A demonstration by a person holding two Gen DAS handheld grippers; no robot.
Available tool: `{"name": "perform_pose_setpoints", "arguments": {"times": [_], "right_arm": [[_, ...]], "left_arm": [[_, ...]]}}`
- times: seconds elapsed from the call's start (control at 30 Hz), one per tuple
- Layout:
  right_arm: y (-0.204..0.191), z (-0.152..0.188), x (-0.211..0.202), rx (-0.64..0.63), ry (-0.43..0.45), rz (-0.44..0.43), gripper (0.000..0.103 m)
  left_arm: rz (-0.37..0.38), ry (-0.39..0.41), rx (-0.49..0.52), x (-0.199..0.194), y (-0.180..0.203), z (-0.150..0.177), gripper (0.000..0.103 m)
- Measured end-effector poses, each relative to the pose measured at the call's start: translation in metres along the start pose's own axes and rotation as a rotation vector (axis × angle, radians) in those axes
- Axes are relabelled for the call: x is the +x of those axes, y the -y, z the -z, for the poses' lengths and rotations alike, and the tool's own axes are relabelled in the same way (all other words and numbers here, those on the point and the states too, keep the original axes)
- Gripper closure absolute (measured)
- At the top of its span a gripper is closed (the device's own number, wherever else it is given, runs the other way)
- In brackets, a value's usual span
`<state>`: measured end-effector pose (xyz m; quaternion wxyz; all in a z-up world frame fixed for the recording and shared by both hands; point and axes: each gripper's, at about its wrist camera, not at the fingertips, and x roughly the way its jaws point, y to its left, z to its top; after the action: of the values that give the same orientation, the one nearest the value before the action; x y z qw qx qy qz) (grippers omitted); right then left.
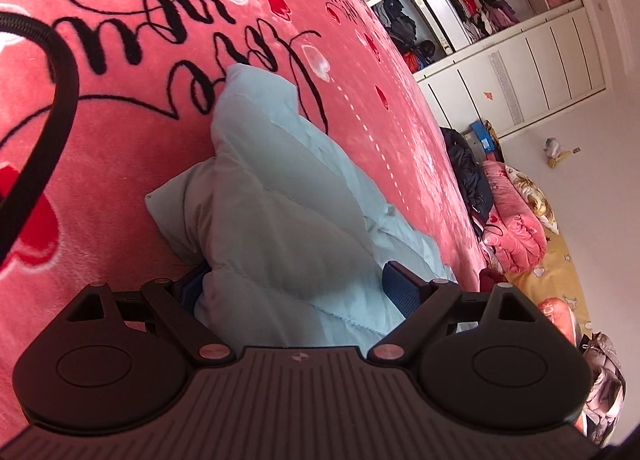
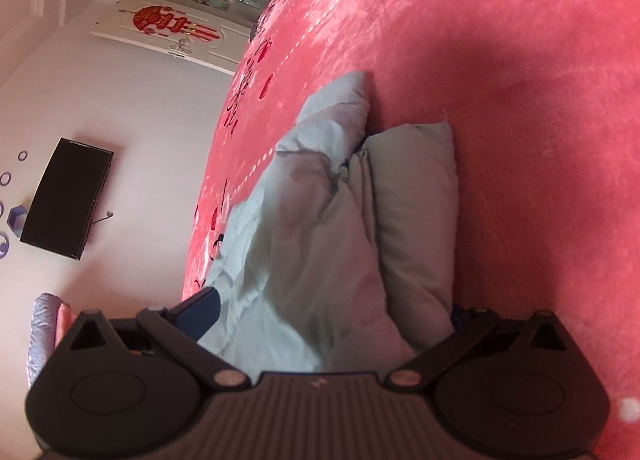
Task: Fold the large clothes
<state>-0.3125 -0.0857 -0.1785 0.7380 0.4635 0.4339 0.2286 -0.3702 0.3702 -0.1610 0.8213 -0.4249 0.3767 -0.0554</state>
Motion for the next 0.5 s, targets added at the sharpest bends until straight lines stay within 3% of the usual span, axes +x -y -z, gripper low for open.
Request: {"name": "perform_pose_setpoints", "arguments": {"times": [0.3, 0.37, 0.5], "right_arm": [[-0.01, 0.002, 0.009, -0.008, 0.01, 0.048, 0.004], [-0.015, 0.003, 0.013, -0.008, 0.0, 0.064, 0.008], [-0.033, 0.003, 0.023, -0.052, -0.018, 0.164, 0.034]], "left_arm": [[0.0, 0.004, 0.034, 0.003, 0.004, -0.001, 0.0], [-0.005, 0.013, 0.029, 0.001, 0.002, -0.002, 0.012], [0.004, 0.035, 0.001, -0.004, -0.003, -0.003, 0.036]]}}
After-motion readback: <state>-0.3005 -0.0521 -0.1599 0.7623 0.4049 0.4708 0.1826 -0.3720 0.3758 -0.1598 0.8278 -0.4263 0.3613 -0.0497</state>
